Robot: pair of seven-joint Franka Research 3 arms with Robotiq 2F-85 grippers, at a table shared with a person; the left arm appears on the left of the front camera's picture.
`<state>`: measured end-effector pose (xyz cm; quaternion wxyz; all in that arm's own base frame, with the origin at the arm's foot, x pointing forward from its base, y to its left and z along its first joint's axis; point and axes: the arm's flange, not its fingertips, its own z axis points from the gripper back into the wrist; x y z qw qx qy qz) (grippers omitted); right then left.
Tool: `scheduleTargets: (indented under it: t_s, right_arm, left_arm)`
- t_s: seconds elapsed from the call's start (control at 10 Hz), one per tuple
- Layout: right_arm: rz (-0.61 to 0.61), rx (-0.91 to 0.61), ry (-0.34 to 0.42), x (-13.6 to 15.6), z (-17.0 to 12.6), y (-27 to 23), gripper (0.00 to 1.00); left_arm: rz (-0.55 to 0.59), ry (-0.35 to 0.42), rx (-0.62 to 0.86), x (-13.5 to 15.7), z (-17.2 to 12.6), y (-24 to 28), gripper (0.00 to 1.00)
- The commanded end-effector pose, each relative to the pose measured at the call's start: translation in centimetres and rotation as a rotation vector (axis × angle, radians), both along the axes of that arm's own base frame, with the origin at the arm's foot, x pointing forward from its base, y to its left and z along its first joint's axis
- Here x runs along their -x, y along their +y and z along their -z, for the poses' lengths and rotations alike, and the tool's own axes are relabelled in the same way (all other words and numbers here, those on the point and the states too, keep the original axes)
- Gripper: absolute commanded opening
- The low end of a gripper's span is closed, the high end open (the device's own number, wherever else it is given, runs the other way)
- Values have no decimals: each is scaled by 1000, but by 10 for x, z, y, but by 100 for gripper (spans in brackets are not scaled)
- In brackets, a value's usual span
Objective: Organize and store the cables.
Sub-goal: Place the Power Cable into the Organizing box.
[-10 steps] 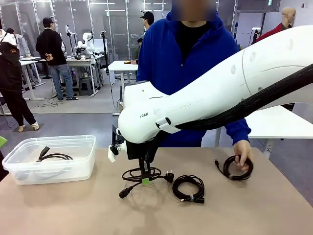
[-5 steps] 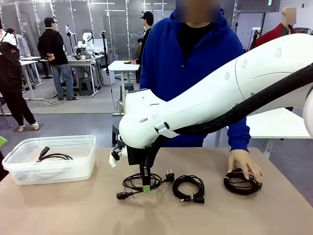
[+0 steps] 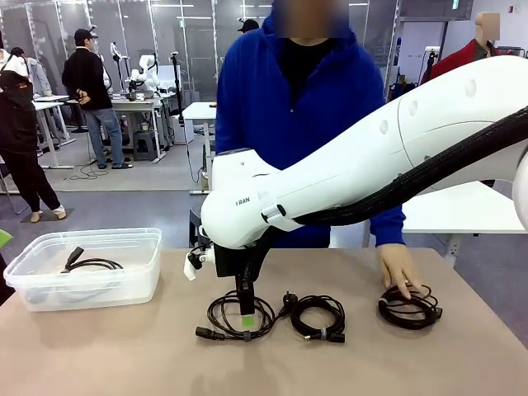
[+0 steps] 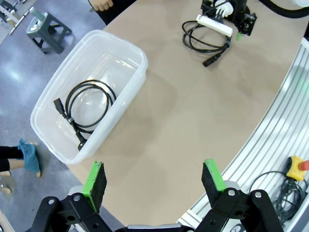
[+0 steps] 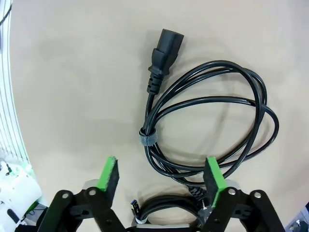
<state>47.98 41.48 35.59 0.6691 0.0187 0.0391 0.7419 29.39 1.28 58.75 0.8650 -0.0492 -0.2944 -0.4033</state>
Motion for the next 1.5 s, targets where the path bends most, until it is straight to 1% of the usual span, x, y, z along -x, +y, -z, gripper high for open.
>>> scheduleTargets:
  t_s: [0.0, 0.3, 0.5, 0.7, 0.9, 1.0, 1.3, 1.4]
  right_arm:
    - [37, -24, -1, 2, -5, -2, 100]
    - [64, -45, -25, 1, -11, -6, 100]
    - [88, -77, -37, 1, -24, -21, 100]
    - [100, -127, -60, 2, -45, -49, 100]
    - [133, -170, -131, 4, -70, -91, 100]
    - [158, -202, -145, 3, -83, -113, 100]
    - [279, -291, -218, -3, -129, -190, 100]
    - [319, -322, -261, -4, -138, -212, 100]
  left_arm:
    - [3, 3, 1, 0, 0, 0, 100]
    - [3, 3, 1, 0, 0, 0, 100]
    - [3, 3, 1, 0, 0, 0, 100]
    - [3, 3, 1, 0, 0, 0, 100]
    - [3, 3, 1, 0, 0, 0, 100]
    - [3, 3, 1, 0, 0, 0, 100]
    - [3, 3, 1, 0, 0, 0, 100]
    - [3, 3, 1, 0, 0, 0, 100]
